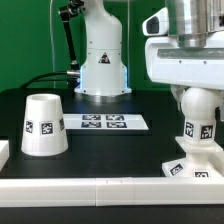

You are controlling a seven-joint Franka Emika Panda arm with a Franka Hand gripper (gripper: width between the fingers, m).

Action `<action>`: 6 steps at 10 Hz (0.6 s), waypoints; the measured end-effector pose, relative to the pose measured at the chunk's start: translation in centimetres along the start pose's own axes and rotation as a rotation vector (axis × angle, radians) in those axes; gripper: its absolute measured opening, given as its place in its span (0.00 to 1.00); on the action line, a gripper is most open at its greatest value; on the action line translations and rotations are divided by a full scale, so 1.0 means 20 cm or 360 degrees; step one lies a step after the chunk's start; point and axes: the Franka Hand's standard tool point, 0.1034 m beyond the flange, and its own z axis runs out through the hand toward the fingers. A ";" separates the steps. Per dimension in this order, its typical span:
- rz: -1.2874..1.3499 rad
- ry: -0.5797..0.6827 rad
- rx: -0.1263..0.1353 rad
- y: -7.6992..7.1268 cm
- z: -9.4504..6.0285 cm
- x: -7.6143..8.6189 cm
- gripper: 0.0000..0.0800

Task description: Assemble lamp

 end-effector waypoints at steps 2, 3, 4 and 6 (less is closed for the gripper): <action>0.0197 0.0015 0.0035 -0.02 0.00 -0.02 0.72; 0.0208 0.0011 0.0037 -0.02 0.00 -0.02 0.72; 0.0180 0.0012 0.0039 -0.03 0.00 -0.02 0.72; -0.0058 0.0015 0.0036 -0.03 -0.01 -0.02 0.87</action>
Offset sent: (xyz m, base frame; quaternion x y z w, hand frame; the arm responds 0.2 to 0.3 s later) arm 0.0000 0.0000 0.0000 0.0000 0.0000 0.0650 0.9979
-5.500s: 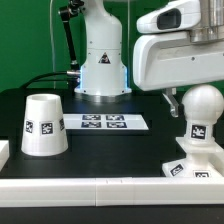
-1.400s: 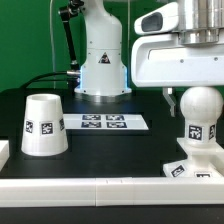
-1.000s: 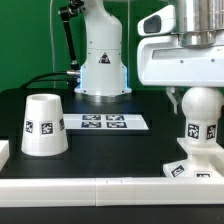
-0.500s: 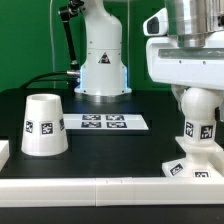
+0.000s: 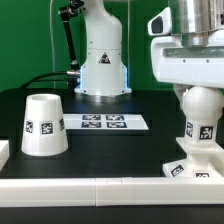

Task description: Assemble lamp

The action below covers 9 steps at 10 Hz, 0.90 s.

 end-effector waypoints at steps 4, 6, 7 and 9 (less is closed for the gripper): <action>-0.0553 0.0005 -0.0016 0.00 0.00 0.00 0.87; -0.0804 0.0003 -0.0017 0.00 0.01 0.00 0.87; -0.1041 0.0024 -0.0042 0.00 0.00 0.00 0.87; -0.1520 0.0043 -0.0077 0.01 0.00 0.01 0.87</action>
Offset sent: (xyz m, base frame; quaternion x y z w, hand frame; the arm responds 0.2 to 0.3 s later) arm 0.0000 0.0000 0.0000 0.0000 0.0000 -0.1296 0.9916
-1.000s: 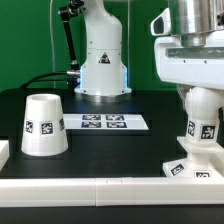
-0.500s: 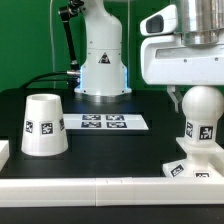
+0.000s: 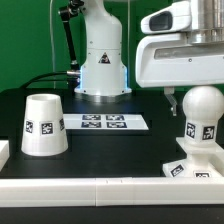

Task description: Assemble lamp

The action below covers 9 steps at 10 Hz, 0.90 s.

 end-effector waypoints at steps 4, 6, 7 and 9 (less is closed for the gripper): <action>-0.0622 -0.0007 -0.0044 0.02 0.00 0.01 0.87; -0.0775 -0.0008 -0.0045 0.03 0.00 0.01 0.87; -0.0907 -0.0011 -0.0049 0.02 0.00 0.01 0.87; -0.1246 -0.0021 -0.0067 0.01 0.00 0.01 0.87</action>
Offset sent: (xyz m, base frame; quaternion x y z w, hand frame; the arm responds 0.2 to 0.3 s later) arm 0.0063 -0.0065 -0.0007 0.0130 -0.0192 -0.1903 0.9814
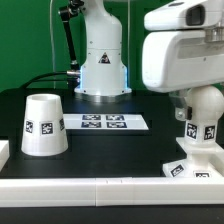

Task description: Assemble lamp

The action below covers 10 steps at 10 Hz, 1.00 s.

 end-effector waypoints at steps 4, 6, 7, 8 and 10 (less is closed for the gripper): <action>-0.0549 -0.0057 0.0007 0.00 0.01 -0.01 0.87; -0.0697 -0.0065 -0.0004 0.01 0.01 -0.01 0.87; -0.0672 -0.0066 -0.0005 0.01 0.01 -0.01 0.87; -0.0670 -0.0067 -0.0005 0.01 0.01 -0.02 0.76; -0.0626 -0.0067 -0.0006 0.01 0.01 -0.02 0.72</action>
Offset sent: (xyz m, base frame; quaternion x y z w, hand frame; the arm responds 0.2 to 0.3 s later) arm 0.0035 0.0025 0.0007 0.0061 -0.0188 -0.1719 0.9849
